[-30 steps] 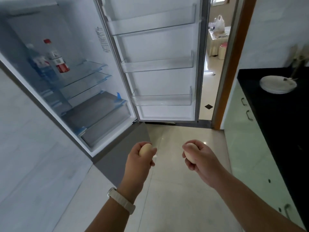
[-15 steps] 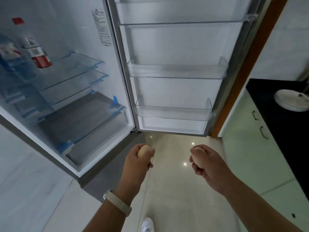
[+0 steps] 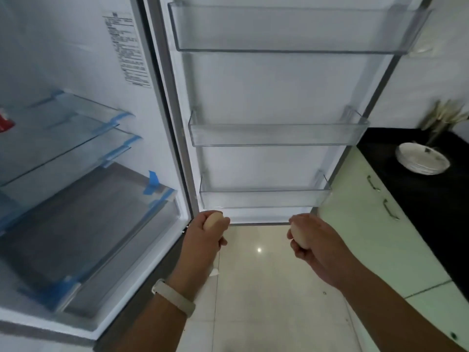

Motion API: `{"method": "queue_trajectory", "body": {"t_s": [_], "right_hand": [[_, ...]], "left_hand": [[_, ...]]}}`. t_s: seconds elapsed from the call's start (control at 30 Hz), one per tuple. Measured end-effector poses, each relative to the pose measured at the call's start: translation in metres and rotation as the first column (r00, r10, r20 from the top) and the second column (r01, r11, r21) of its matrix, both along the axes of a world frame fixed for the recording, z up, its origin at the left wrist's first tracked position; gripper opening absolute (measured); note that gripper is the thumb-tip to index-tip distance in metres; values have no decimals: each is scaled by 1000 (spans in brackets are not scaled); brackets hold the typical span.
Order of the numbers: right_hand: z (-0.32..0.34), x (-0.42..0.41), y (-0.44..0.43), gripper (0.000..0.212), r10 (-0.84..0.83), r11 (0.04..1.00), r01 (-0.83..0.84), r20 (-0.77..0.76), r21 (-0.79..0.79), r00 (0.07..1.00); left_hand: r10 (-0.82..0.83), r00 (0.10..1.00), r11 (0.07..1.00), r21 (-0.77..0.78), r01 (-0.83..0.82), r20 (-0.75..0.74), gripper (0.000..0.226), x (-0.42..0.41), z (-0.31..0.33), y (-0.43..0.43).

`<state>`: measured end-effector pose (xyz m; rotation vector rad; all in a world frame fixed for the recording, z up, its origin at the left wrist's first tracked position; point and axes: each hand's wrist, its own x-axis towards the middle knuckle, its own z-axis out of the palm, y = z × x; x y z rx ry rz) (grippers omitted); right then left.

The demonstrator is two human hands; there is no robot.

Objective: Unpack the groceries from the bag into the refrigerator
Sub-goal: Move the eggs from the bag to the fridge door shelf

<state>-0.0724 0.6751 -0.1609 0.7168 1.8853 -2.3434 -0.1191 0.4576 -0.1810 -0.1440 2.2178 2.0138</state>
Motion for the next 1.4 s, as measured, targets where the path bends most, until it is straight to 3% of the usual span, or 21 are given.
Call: {"method": "queue_trajectory", "body": {"t_s": [0.27,0.53,0.63,0.73,0.83,1.07,1.33,1.4], "right_hand": [[-9,-53,15,12,9,1000,-8,33,-29,999],[-11,-136,27,14,218,974,-218,7,64,976],[-11,-164,31,15,320,933,-310,-28,180,947],[-16,-186,37,9,427,842,-386,-27,378,904],[-27,-207,43,19,488,721,-439,58,536,871],[-53,-246,41,17,605,468,-514,163,719,780],[-72,-267,46,28,645,93,-642,445,761,621],[-77,-270,47,26,637,65,-684,497,727,589]], "left_hand": [[-57,998,997,-54,55,-32,10,-55,-2,17],[-184,983,951,-252,179,1,15,-113,11,29],[-179,984,919,-357,167,1,11,-136,14,34],[-181,982,871,-472,136,-51,12,-153,15,44],[-232,972,788,-591,171,-29,18,-172,4,52],[-351,929,565,-765,308,114,35,-211,-22,69],[-459,834,390,-774,499,307,37,-241,-43,71],[-504,777,300,-768,566,376,39,-245,-44,80]]}}
